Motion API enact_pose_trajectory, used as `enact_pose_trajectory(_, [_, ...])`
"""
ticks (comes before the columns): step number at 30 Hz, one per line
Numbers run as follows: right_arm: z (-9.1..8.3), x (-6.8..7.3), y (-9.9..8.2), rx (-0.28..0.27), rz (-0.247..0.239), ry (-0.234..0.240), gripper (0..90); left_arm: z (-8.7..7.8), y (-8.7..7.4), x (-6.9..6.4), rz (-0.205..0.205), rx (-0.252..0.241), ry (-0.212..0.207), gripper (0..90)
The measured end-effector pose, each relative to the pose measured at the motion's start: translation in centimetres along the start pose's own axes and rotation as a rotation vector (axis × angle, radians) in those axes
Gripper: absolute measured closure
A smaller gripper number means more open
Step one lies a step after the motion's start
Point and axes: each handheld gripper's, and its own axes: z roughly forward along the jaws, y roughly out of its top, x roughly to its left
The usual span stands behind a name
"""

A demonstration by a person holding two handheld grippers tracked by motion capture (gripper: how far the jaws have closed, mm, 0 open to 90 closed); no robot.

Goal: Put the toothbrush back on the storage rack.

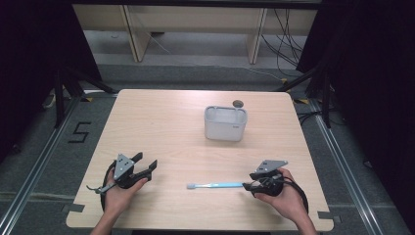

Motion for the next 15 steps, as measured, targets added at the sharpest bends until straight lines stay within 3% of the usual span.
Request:
enact_pose_trajectory(1, [0.2,-0.2,0.2,0.006,-0.04,0.001,50.3,0.0,0.0,0.0,0.0,0.0,0.0,33.0])
enact_pose_trajectory(6, [0.2,0.0,1.4,0.081,-0.08,0.01,49.6,-0.1,0.0,-0.1,0.003,0.008,0.002,33.1])
enact_pose_trajectory(8, [0.1,-0.3,2.2,0.122,-0.138,0.027,49.7,0.0,0.0,-0.1,0.0,0.008,0.0,33.2])
enact_pose_trajectory(9, [0.2,-0.2,2.5,0.136,-0.134,0.03,49.9,0.0,0.0,-0.1,0.0,0.009,-0.001,33.2])
enact_pose_trajectory(12, [0.5,-0.4,3.4,0.19,-0.183,0.043,50.1,0.0,0.0,-0.1,-0.001,0.01,-0.002,33.2])
enact_pose_trajectory(15, [1.0,-0.4,4.4,0.235,-0.252,0.068,50.3,-0.1,0.0,-0.1,-0.003,0.01,-0.004,33.2])
